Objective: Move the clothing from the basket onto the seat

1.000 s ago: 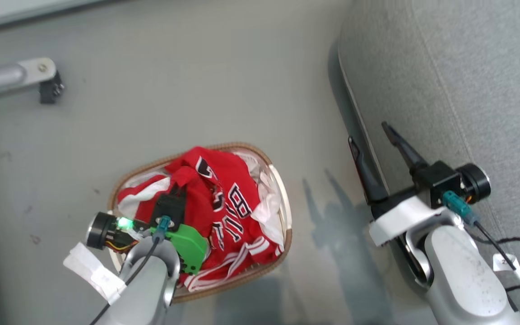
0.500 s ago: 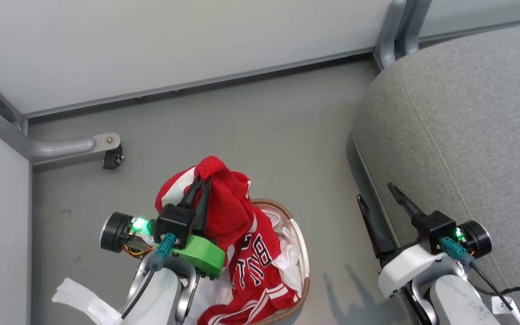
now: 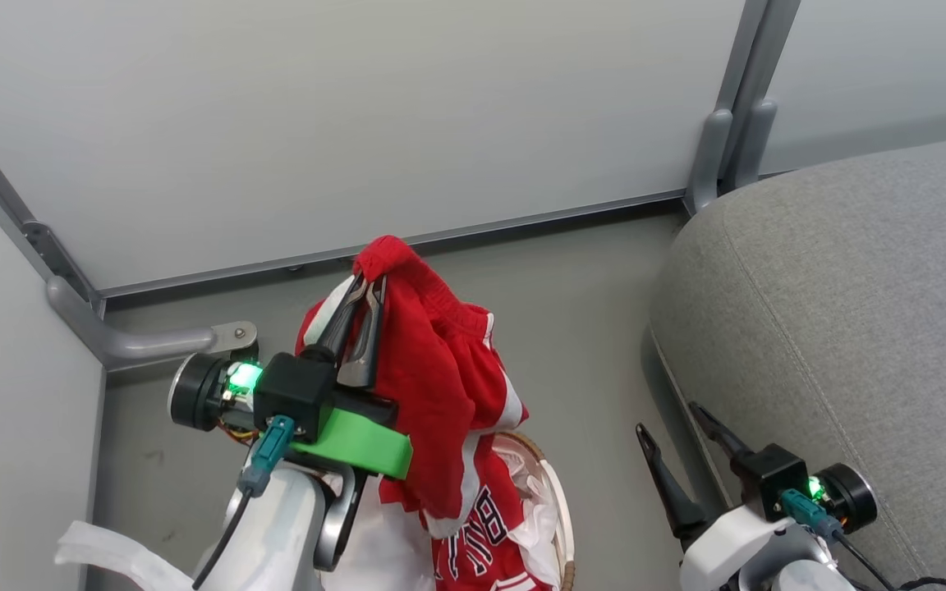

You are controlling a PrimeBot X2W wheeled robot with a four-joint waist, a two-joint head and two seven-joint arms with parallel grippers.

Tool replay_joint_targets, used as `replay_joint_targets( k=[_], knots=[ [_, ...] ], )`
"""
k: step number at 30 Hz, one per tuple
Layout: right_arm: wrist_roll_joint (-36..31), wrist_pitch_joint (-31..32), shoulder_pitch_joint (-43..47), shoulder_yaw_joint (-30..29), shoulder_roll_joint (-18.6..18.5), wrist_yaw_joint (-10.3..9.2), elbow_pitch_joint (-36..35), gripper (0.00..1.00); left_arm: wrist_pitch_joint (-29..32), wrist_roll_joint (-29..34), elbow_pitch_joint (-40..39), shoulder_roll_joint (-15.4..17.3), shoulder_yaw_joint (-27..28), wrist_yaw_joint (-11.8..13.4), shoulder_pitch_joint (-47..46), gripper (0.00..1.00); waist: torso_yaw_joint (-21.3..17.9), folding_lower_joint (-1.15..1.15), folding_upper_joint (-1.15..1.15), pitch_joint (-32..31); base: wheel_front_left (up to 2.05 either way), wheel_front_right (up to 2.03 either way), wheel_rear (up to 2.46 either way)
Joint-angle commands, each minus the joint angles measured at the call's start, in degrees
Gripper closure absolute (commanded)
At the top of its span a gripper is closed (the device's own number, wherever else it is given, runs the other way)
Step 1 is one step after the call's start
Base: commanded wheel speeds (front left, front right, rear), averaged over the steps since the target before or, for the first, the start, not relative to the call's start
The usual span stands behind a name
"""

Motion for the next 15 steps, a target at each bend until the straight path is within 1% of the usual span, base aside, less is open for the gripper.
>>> replay_joint_targets(
  k=[1,4,6,10,15],
  knots=[
    [-0.16,-0.28,0.85,0.43,-0.04,-0.06,0.33,0.0,-0.02,-0.34,-0.91,0.04,-0.13,-0.22,-1.2,1.0,-0.05,0.01,0.0,-0.26,0.0,0.0,0.0],
    [-0.01,-0.28,1.43,1.79,0.0,-0.06,0.62,0.0,-0.01,-0.4,-2.0,0.03,-0.92,-0.28,-1.59,1.0,0.22,0.01,0.0,-0.23,0.0,0.0,0.0],
    [-0.1,-0.28,1.47,3.88,-0.39,-0.06,0.74,0.0,-0.01,-0.22,-1.98,0.03,-1.73,-0.4,-1.87,1.0,0.61,0.01,0.0,-0.14,0.0,0.0,0.0],
    [0.63,-0.28,-0.09,9.89,-1.29,-0.06,0.25,0.0,-0.01,-0.97,-1.93,0.03,-3.18,-0.27,-2.75,1.0,1.45,0.01,0.0,0.16,0.0,0.0,0.0],
    [2.64,-0.28,-3.94,17.18,-1.06,-0.07,-1.24,0.0,-0.01,-2.15,-1.79,0.03,-4.8,0.38,-3.67,1.0,2.56,0.01,0.0,0.56,0.0,0.0,0.0]
  ],
)
